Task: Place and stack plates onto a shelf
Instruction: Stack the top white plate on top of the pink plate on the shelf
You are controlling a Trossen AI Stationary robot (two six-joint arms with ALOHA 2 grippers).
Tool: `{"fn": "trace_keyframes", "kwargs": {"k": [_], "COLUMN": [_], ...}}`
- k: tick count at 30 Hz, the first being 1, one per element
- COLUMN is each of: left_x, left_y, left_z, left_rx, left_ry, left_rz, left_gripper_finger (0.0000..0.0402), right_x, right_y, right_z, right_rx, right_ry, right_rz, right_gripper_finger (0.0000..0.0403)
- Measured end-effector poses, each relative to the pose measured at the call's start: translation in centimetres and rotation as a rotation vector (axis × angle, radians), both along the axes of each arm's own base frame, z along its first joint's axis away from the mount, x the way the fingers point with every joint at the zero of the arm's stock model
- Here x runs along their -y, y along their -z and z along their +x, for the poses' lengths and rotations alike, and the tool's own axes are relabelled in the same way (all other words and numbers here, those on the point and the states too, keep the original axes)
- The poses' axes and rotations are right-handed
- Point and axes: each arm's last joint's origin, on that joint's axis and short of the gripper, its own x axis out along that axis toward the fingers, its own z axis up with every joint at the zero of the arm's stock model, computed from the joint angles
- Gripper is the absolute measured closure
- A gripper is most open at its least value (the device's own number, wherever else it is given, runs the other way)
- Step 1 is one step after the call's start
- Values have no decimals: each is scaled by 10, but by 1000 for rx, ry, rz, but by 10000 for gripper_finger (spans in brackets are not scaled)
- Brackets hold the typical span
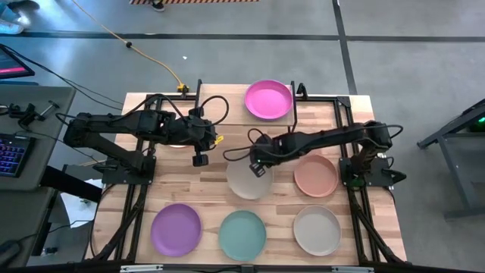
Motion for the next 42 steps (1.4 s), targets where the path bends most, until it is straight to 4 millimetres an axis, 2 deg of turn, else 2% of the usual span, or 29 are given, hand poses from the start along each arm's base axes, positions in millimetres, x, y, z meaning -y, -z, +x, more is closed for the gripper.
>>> {"fn": "trace_keyframes", "kwargs": {"k": [6, 11, 20, 26, 34, 42], "left_x": [0, 0, 0, 0, 0, 0], "left_y": [2, 3, 3, 2, 1, 1], "left_z": [-3, -4, -4, -3, -1, -1], "left_rx": [-35, -47, -45, -30, -5, 4], "left_ry": [-6, -25, -25, -30, -32, -51], "left_rz": [-2, -15, -15, -9, -9, -26], "left_gripper_finger": [298, 298, 298, 298, 298, 298], "right_x": [13, 29, 75, 106, 161, 211], "right_y": [-33, -70, -132, -159, -171, -158], "right_z": [2, -9, -56, -94, -125, -148], "right_rx": [-12, 22, 184, 256, 335, 458], "right_ry": [-69, -101, -75, 7, 174, 218], "right_rz": [-31, -58, -151, -224, -278, -191], "right_gripper_finger": [403, 403, 403, 403, 403, 403]}}
